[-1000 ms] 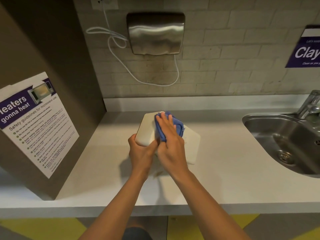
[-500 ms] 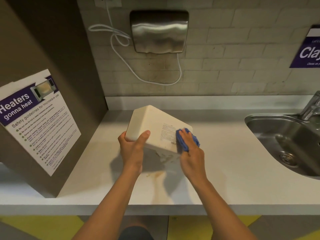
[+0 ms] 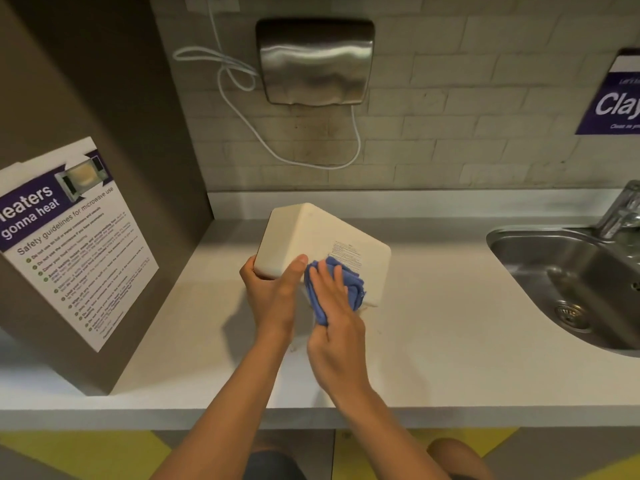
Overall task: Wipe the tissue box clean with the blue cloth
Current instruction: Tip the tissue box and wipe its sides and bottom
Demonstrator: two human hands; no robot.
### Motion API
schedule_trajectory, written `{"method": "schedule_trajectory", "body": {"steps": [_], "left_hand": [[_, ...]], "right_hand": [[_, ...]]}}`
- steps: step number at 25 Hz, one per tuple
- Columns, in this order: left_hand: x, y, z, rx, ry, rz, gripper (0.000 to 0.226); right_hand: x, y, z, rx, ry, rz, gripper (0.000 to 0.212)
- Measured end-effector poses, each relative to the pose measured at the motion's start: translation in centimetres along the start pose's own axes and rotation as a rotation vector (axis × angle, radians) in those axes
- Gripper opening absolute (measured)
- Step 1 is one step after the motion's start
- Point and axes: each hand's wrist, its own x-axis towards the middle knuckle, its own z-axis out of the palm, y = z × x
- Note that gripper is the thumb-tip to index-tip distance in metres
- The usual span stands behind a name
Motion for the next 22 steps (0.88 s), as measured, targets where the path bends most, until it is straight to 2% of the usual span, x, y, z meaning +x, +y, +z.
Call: {"method": "schedule_trajectory", "body": {"steps": [3,7,9,11,14,19,22], "left_hand": [[0.4,-0.4,-0.7,-0.07,0.051,-0.04,0.098],[0.4,-0.8,-1.7,-0.084,0.045,-0.059,0.096],[0.2,-0.9,-1.6,-0.068,0.037,-0.052,0.095],[-0.1,-0.8,-1.3,-0.037,0.026,-0.031,0.095],[-0.3,0.0,-0.5,0.051,-0.001,0.062,0.096],[-1.0,0.3,0.1,0.15,-0.039,0.138,0.086],[-1.4,0.8,0.3,0.164,-0.069,0.177,0.095]], "right_hand": [[-1.0,3.0,-0.7,-0.06,-0.003,0.02,0.076],[0.5,5.7,-2.7,0.003,0.094,0.358,0.078],[1.8,5.4,-3.1,0.085,0.165,0.454,0.073],[2.7,4.6,-2.9,0.088,0.198,0.433,0.071],[2.3,2.9,-1.9,0.069,0.146,0.36,0.067],[2.1,-0.7,-1.6,0.244,0.104,0.241,0.066],[4.0,-2.0,-2.5,0.329,0.105,0.172,0.061]]}}
